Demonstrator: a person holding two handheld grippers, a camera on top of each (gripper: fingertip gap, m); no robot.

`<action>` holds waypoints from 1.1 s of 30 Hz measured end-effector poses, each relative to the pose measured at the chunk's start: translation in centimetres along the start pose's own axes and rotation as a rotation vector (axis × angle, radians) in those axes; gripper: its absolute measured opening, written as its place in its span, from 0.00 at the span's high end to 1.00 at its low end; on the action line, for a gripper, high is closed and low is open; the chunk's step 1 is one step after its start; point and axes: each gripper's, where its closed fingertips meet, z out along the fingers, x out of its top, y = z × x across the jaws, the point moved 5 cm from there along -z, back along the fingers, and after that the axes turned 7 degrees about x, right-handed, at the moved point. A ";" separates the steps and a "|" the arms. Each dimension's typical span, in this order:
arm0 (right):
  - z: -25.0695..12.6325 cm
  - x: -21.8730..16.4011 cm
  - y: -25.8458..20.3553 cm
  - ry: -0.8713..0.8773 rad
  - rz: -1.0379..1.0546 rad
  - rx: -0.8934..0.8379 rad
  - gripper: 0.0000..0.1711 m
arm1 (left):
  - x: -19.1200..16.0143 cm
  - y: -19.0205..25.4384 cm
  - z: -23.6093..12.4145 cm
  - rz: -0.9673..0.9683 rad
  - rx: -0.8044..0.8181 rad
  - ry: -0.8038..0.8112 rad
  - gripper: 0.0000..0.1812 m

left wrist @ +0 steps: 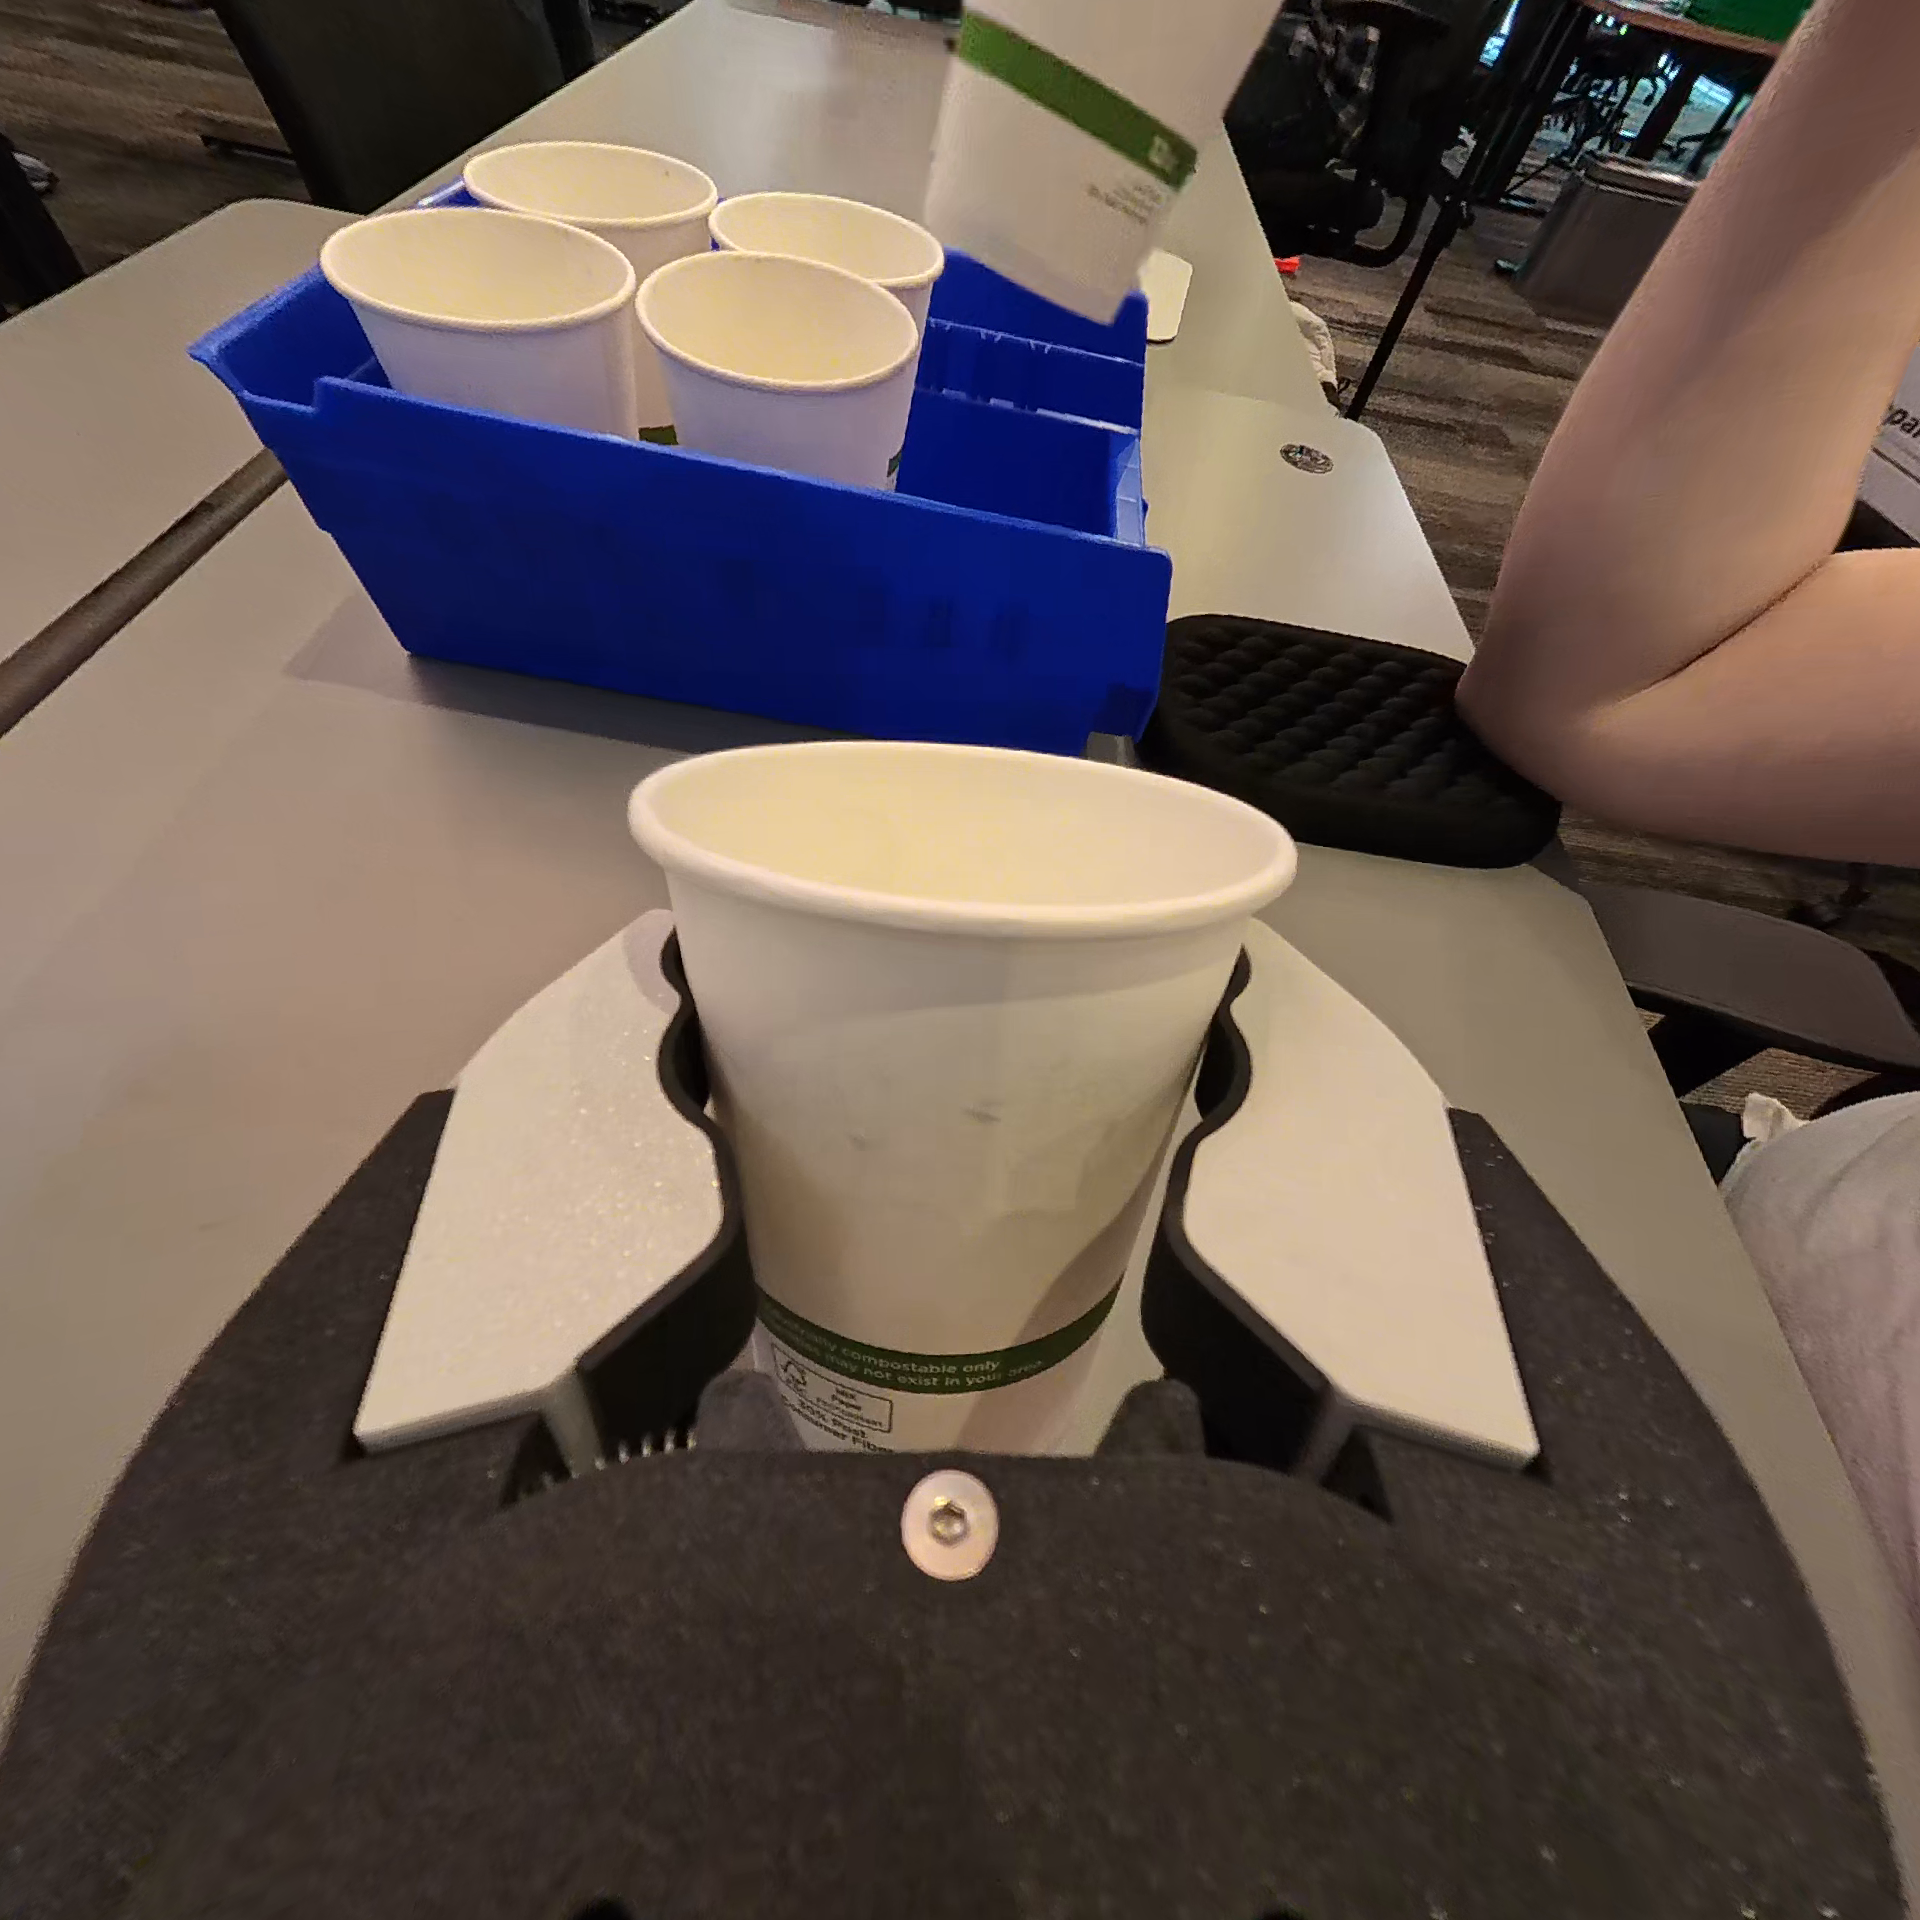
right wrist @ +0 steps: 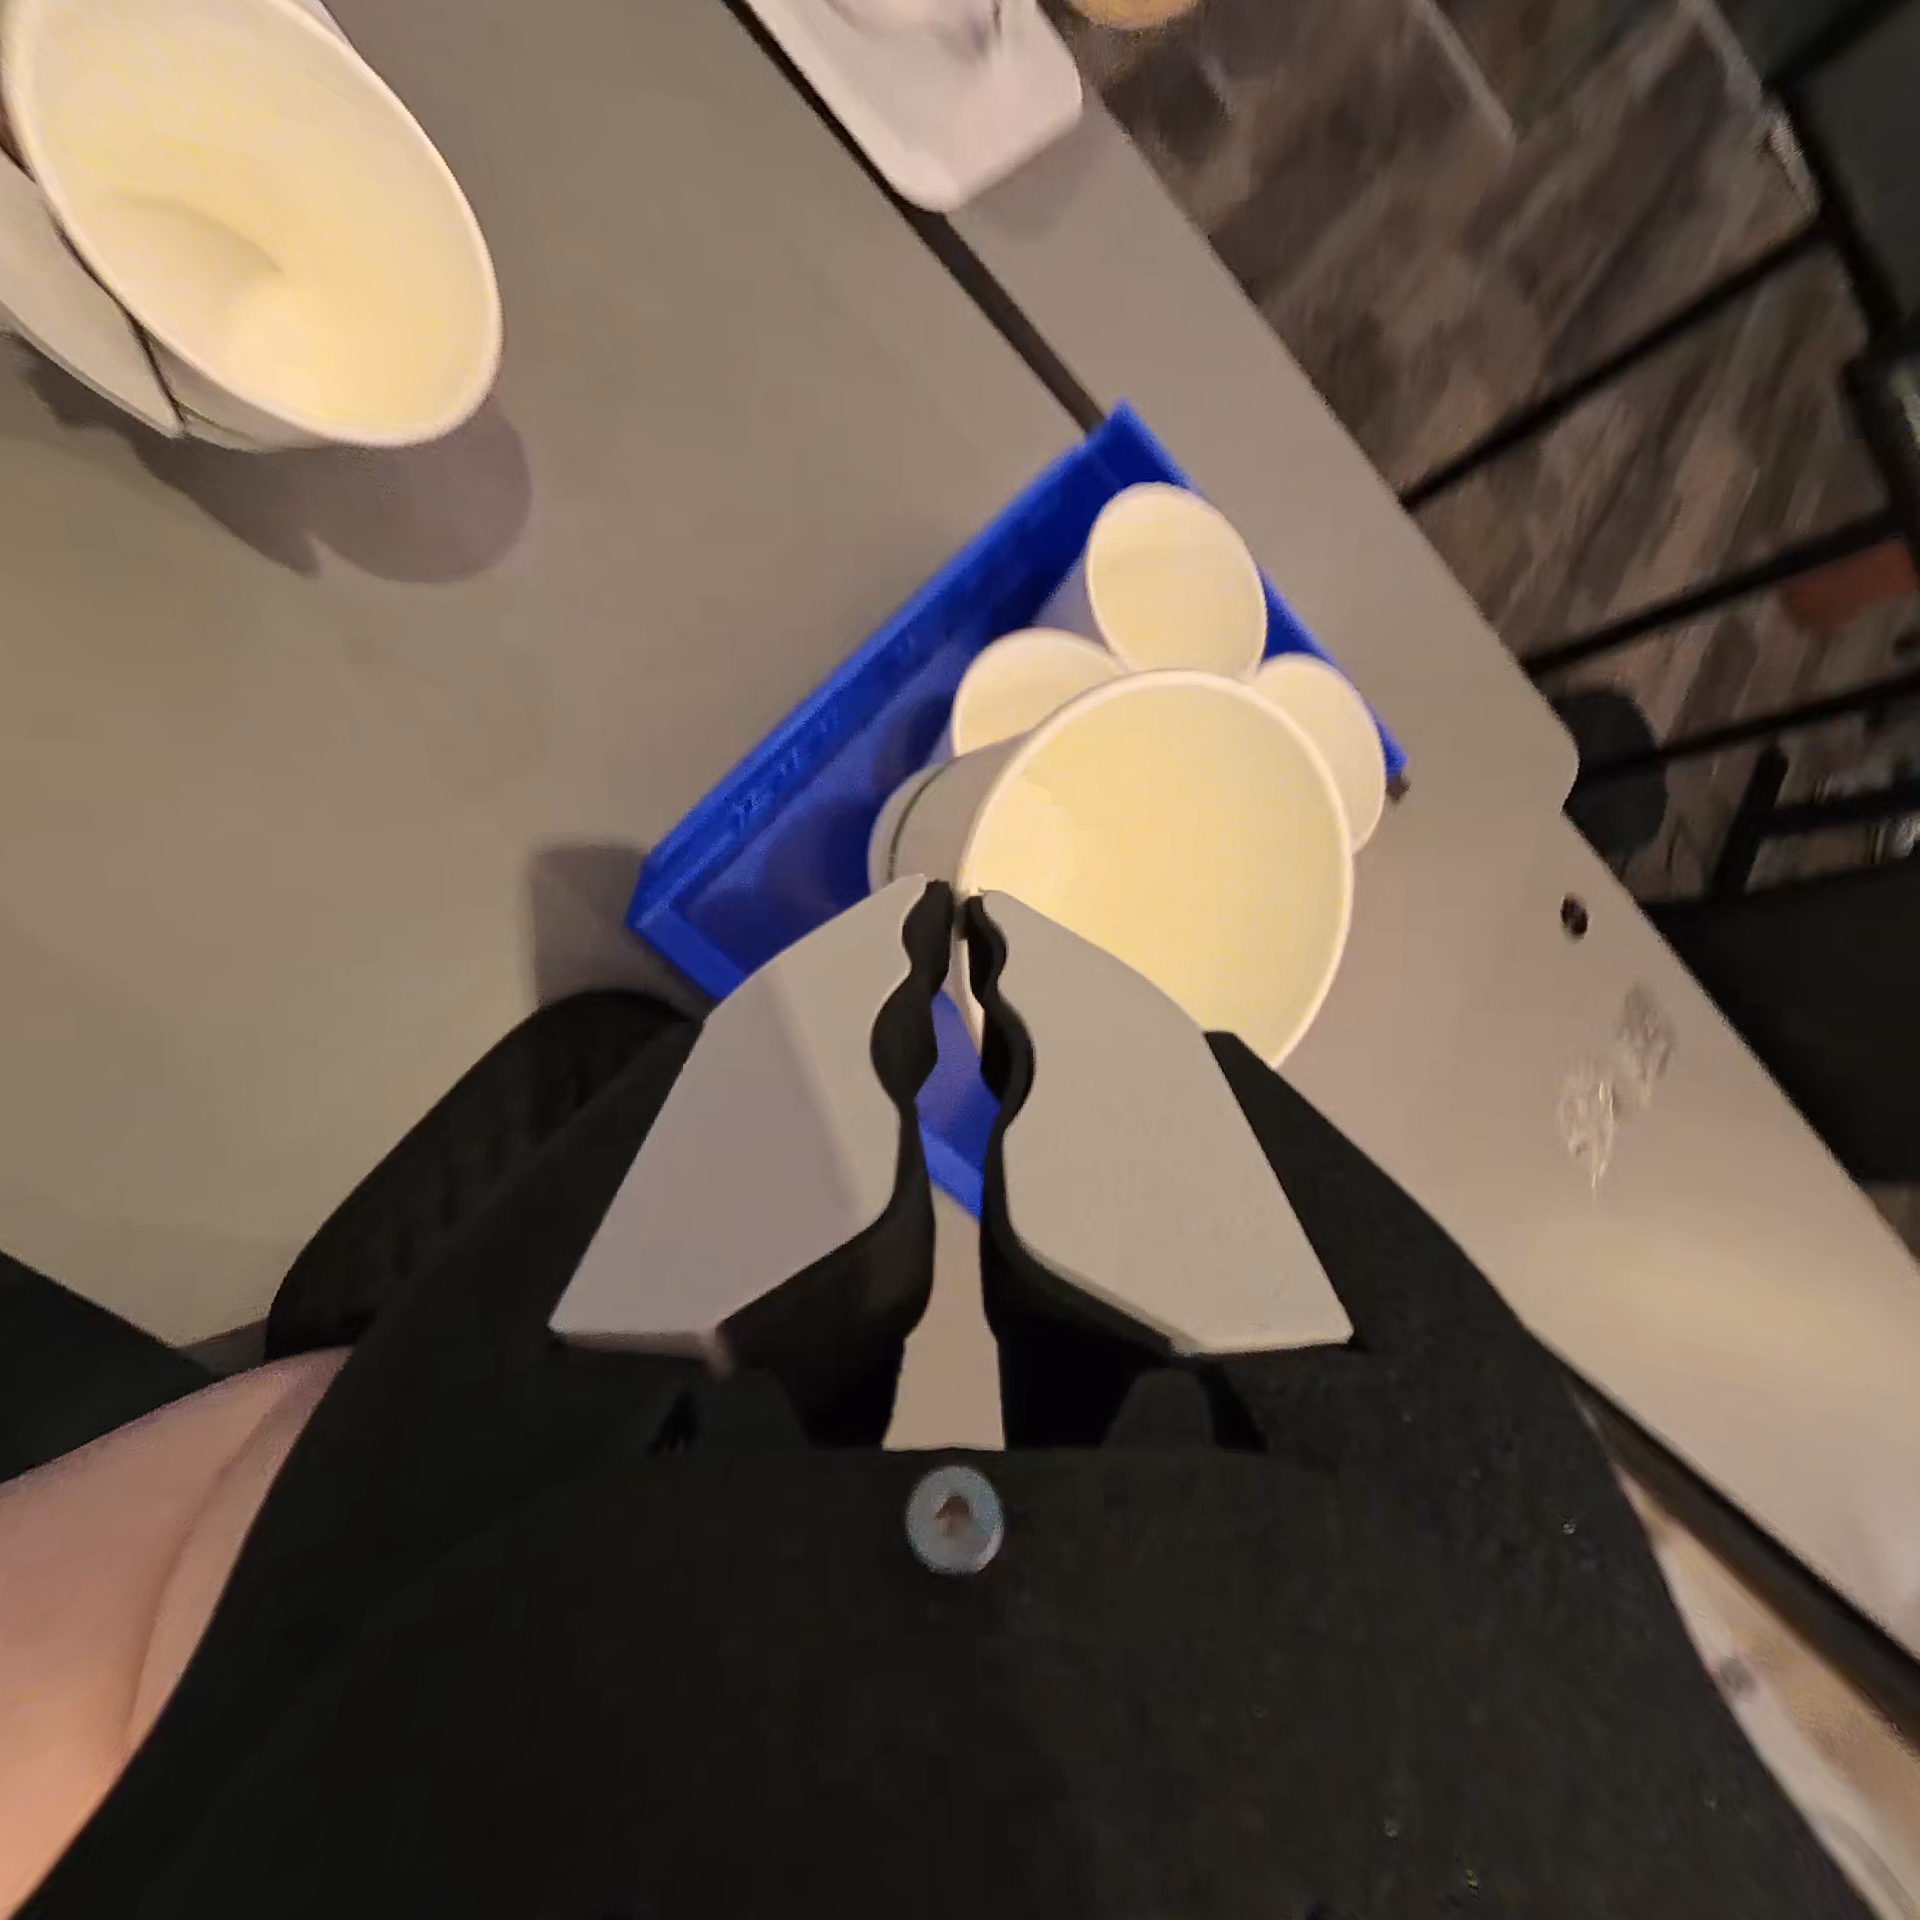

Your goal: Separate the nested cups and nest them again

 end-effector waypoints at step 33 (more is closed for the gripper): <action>7.8 -10.4 3.6 -0.485 0.099 0.278 0.98 | 0.1 0.6 0.3 0.003 -0.027 -0.003 0.48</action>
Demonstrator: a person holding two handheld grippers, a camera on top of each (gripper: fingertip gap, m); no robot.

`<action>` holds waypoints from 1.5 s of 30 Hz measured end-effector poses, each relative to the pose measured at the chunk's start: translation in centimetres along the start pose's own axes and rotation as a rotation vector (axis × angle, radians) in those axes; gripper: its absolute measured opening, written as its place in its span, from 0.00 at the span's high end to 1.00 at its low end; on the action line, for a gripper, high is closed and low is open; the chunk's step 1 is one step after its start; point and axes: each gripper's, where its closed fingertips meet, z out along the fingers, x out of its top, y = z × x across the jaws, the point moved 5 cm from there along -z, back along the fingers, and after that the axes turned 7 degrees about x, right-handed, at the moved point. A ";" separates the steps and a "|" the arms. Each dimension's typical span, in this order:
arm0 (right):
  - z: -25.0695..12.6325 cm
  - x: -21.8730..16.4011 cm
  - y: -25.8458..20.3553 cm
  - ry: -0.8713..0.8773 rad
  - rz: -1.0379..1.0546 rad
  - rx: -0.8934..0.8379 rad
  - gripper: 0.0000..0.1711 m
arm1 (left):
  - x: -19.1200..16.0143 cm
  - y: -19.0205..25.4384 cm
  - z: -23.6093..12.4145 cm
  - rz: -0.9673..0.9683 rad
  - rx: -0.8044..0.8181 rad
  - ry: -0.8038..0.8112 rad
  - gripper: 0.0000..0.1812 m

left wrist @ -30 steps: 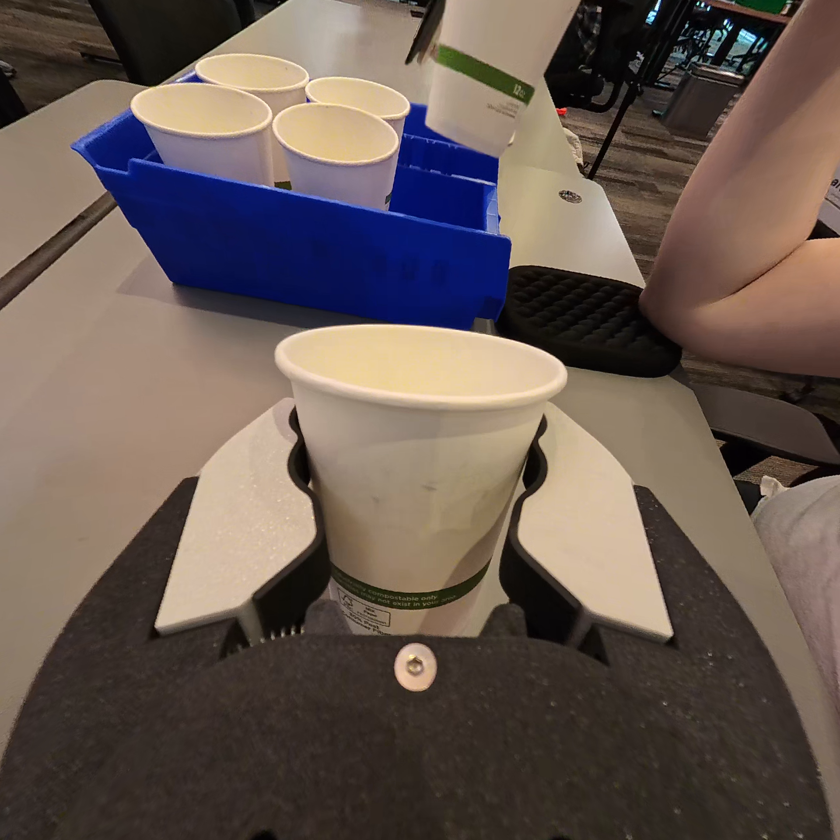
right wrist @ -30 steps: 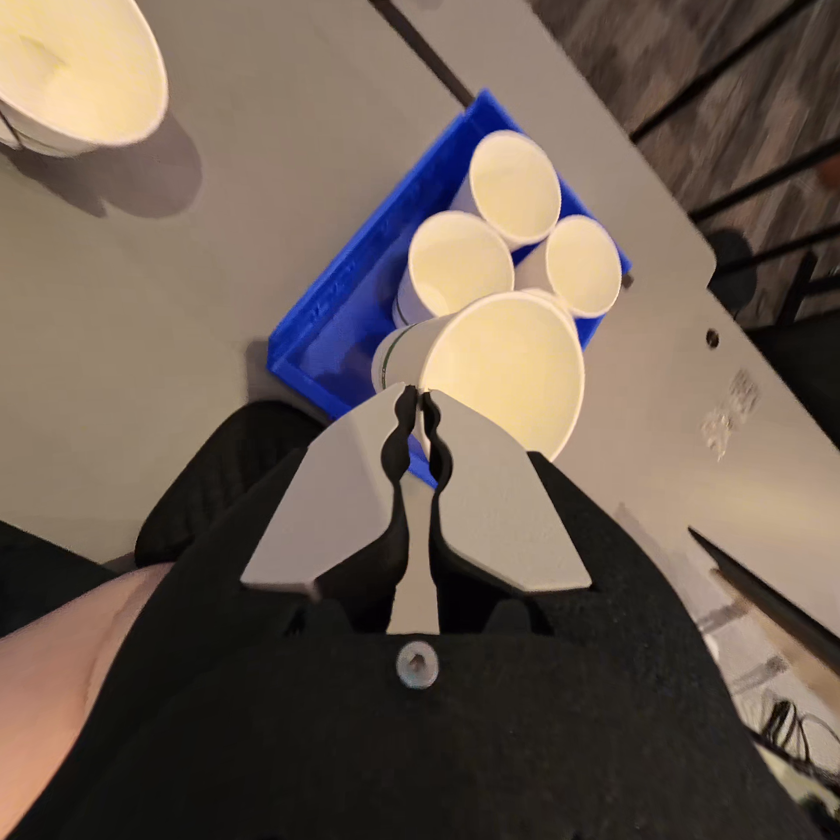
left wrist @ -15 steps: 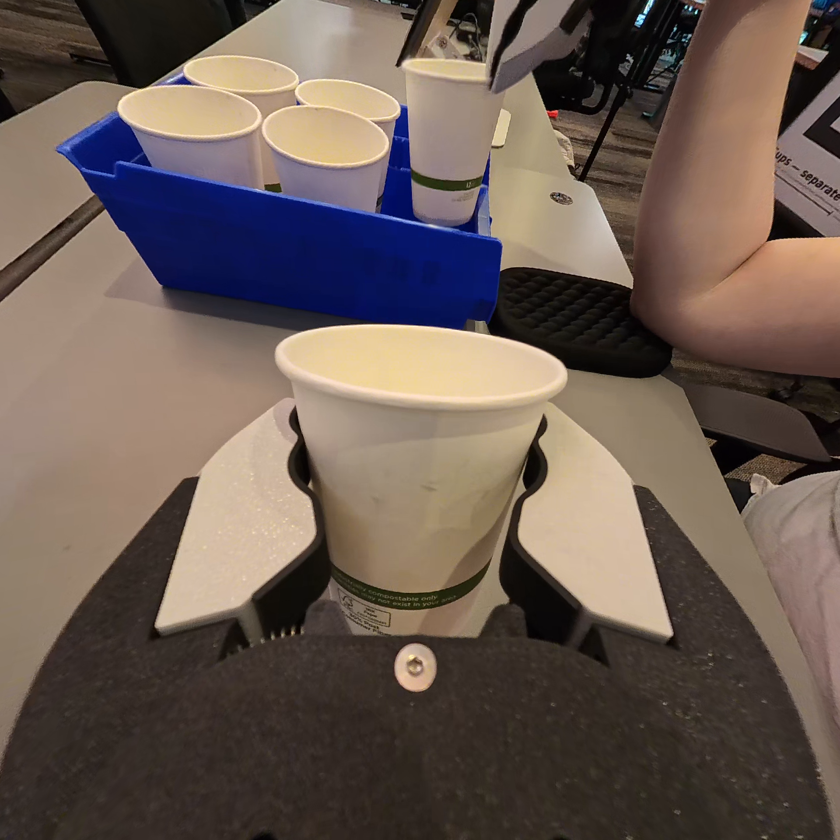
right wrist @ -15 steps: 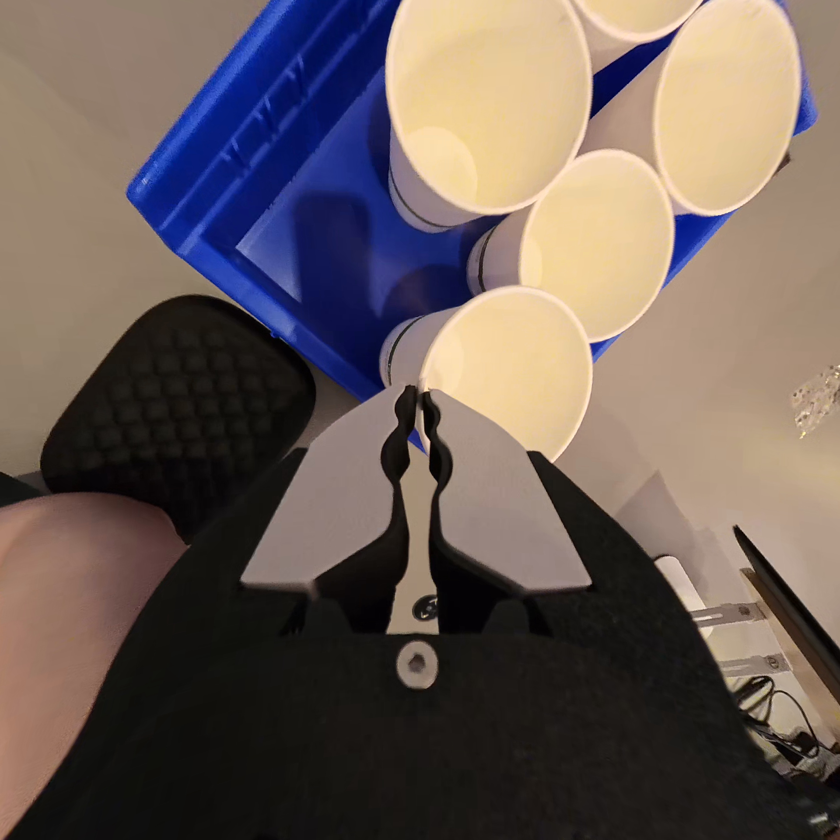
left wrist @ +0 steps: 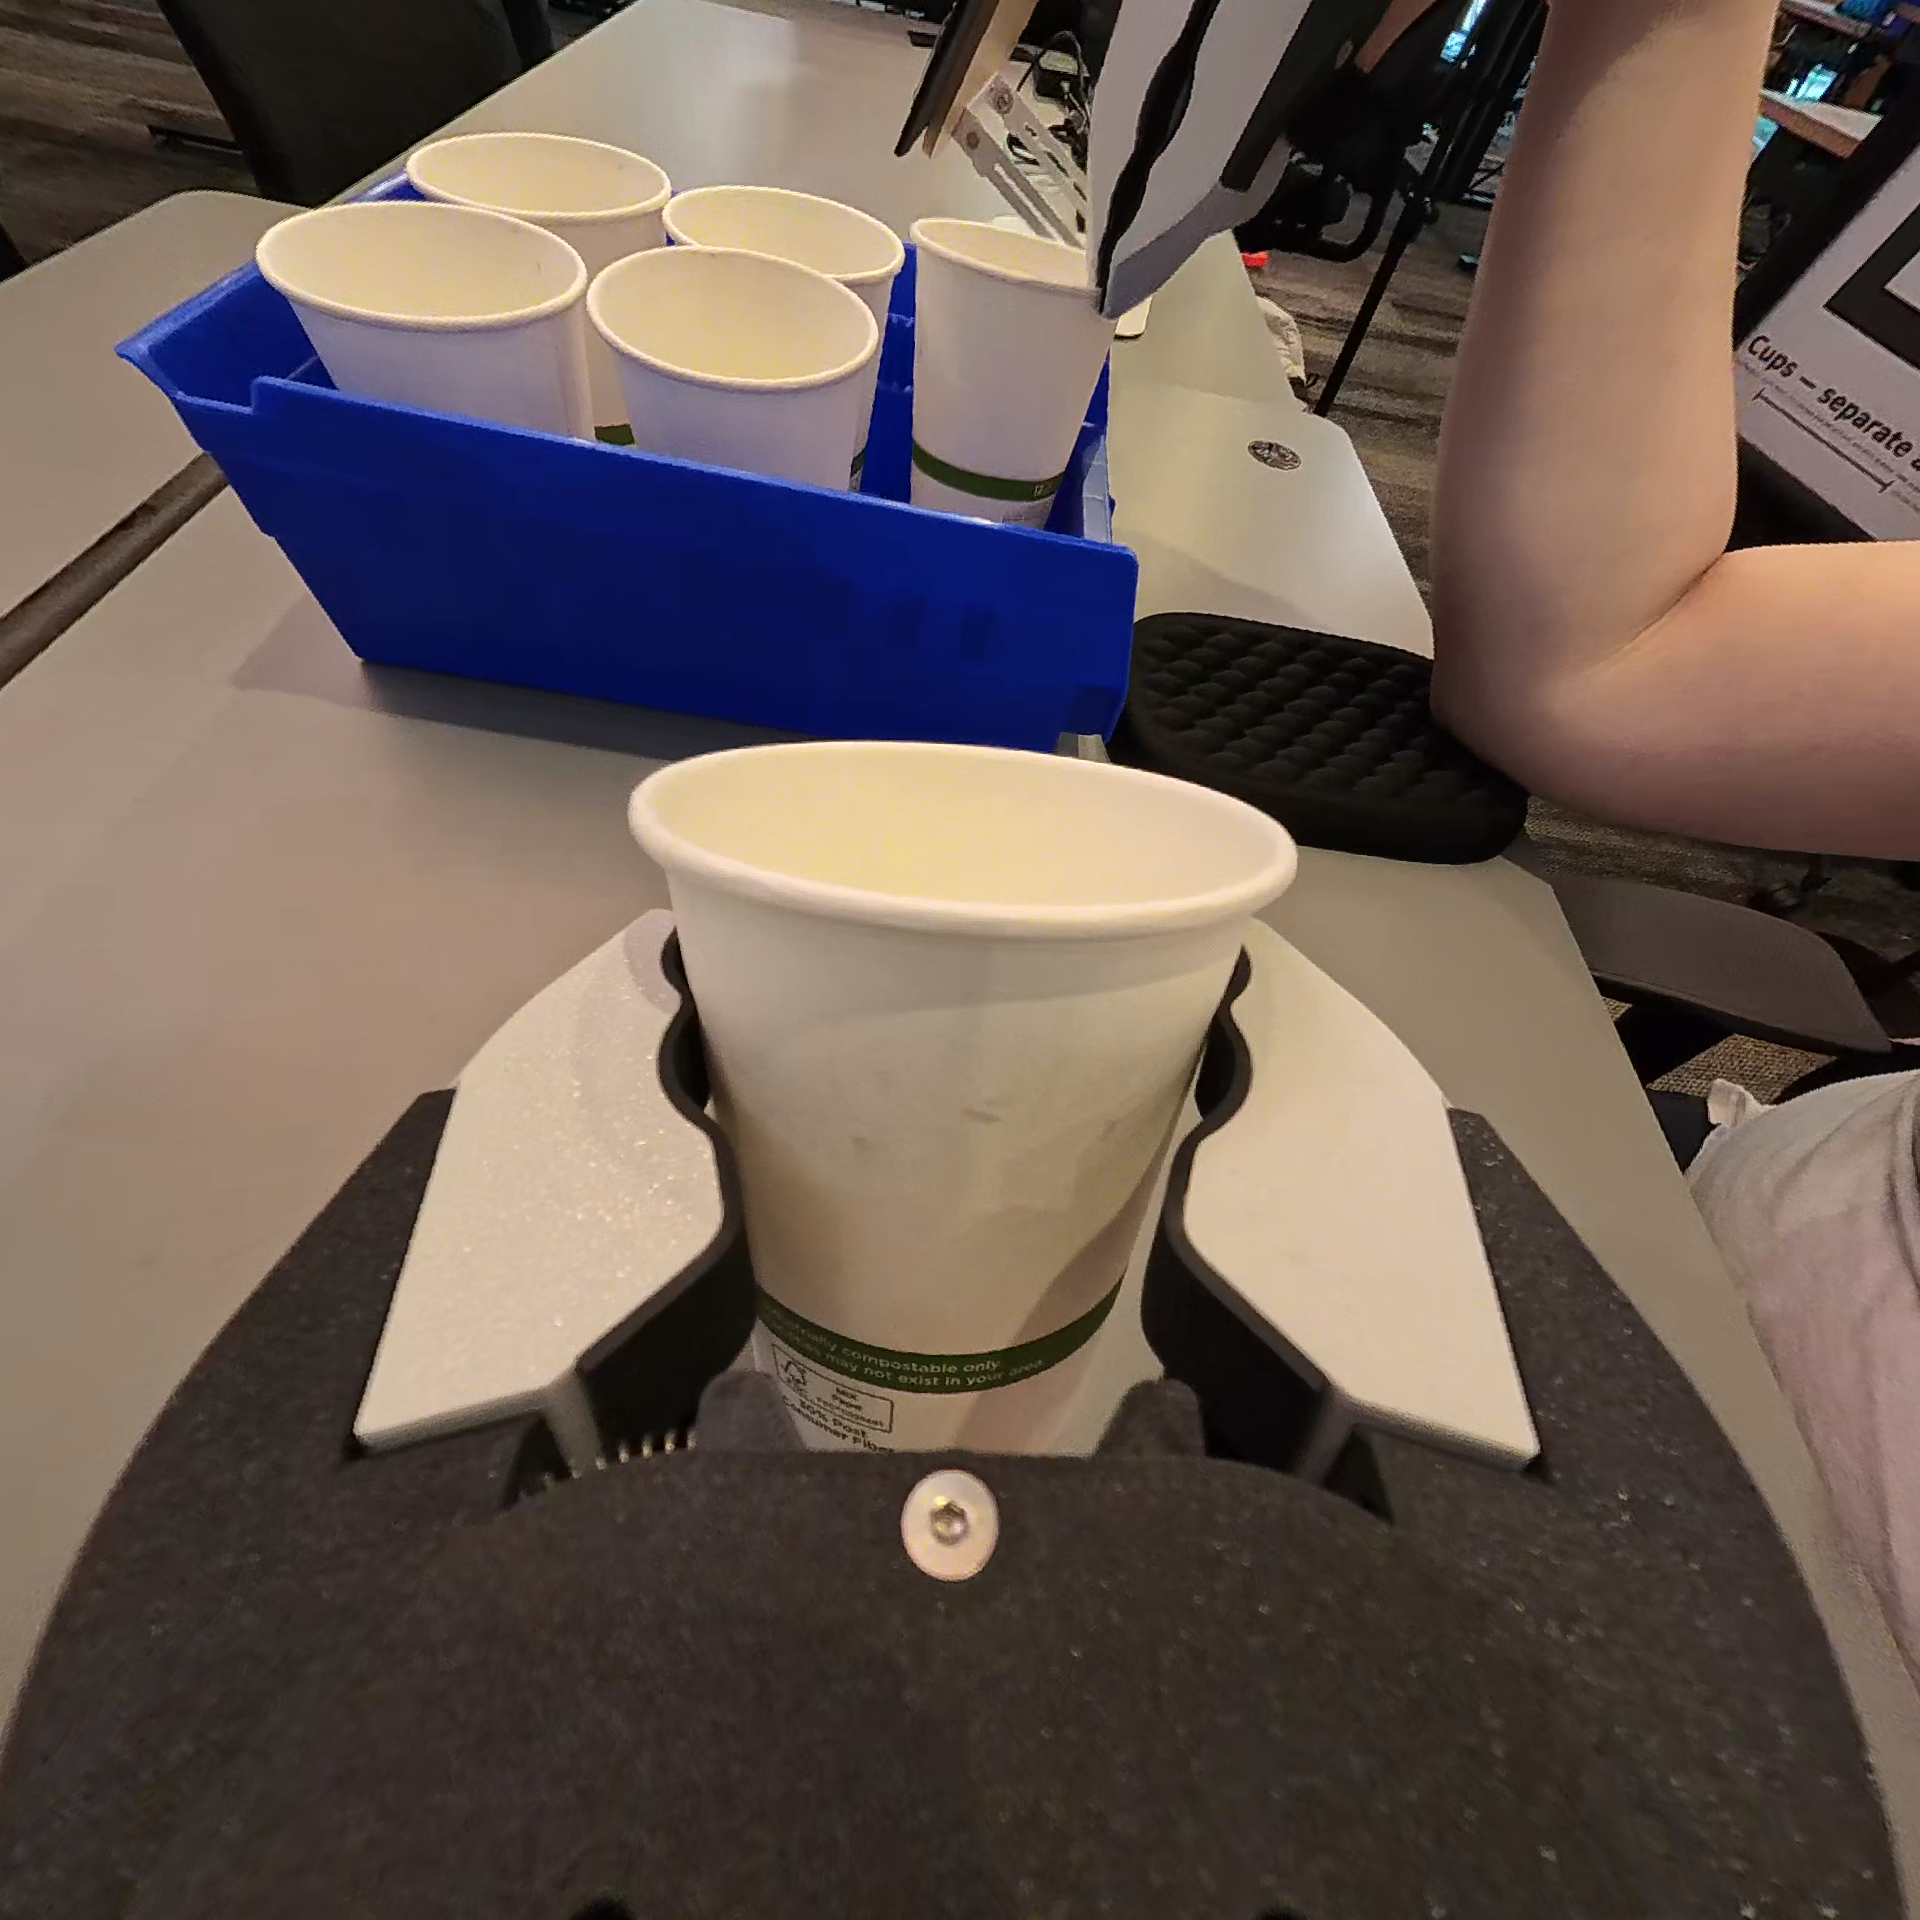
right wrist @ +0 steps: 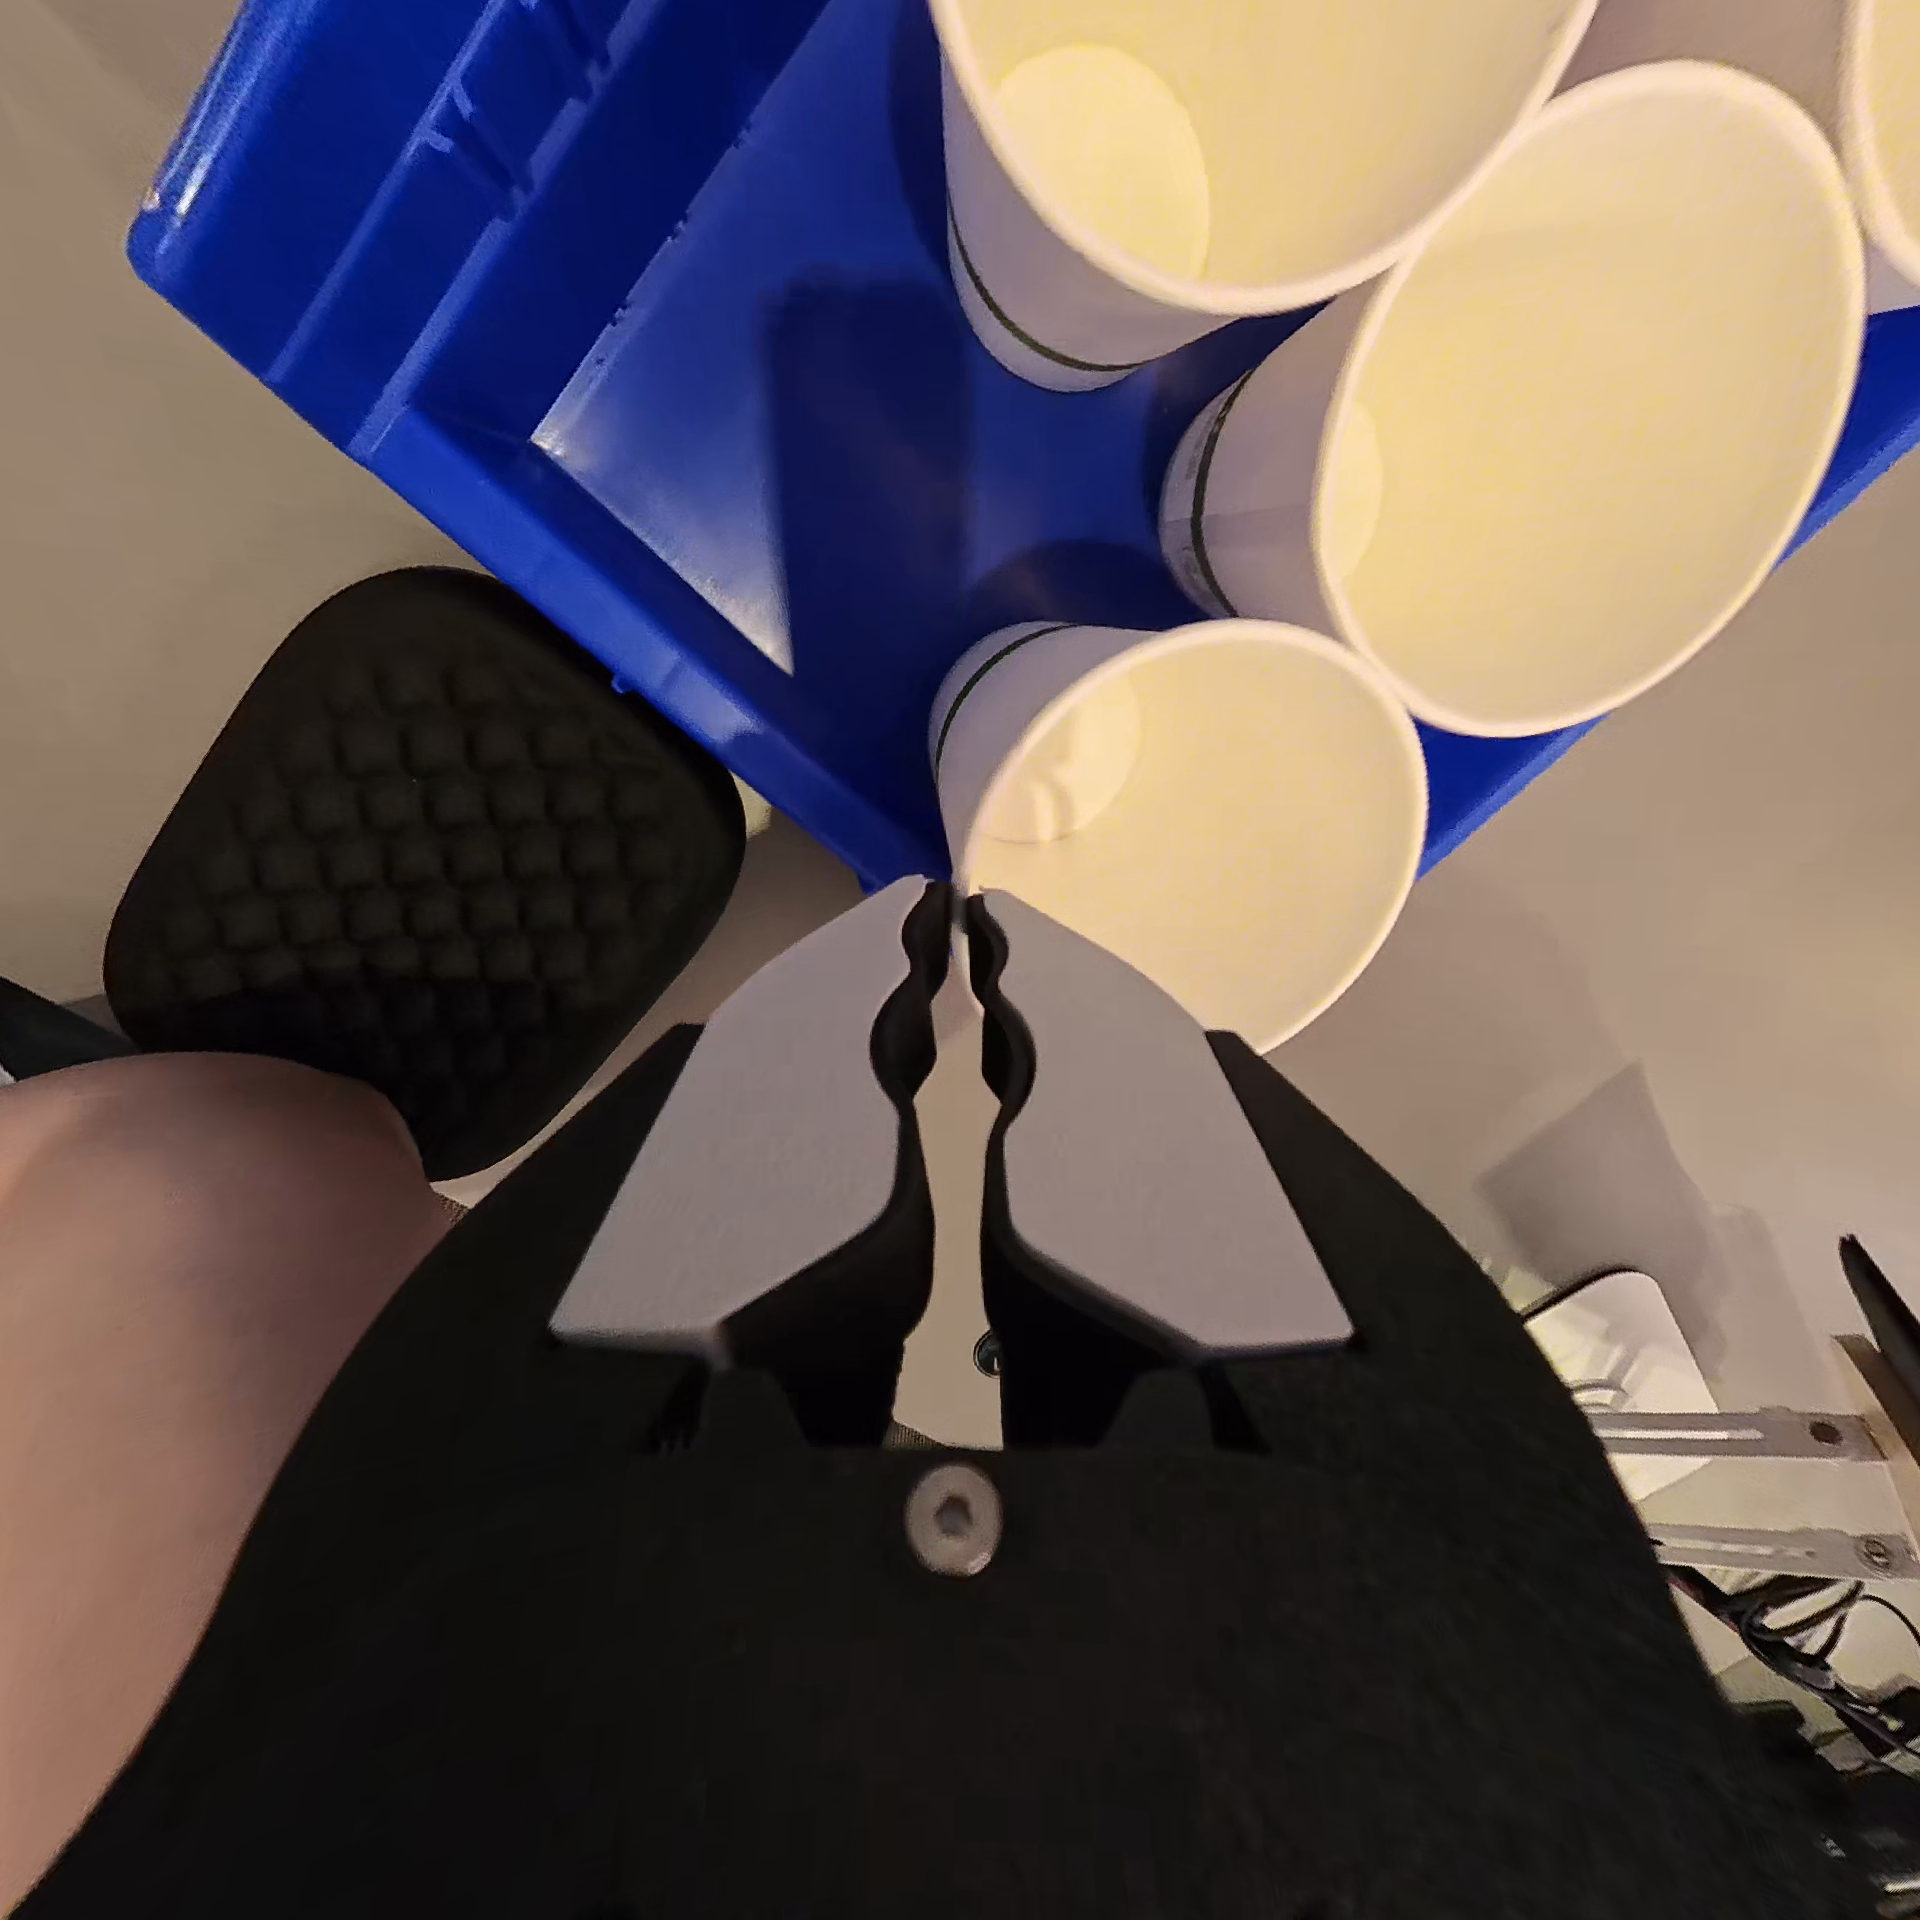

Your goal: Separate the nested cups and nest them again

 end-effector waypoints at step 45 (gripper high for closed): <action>1.2 11.4 -2.0 0.094 -0.374 -0.183 0.87 | 0.4 0.1 -0.4 0.008 -0.002 0.008 0.48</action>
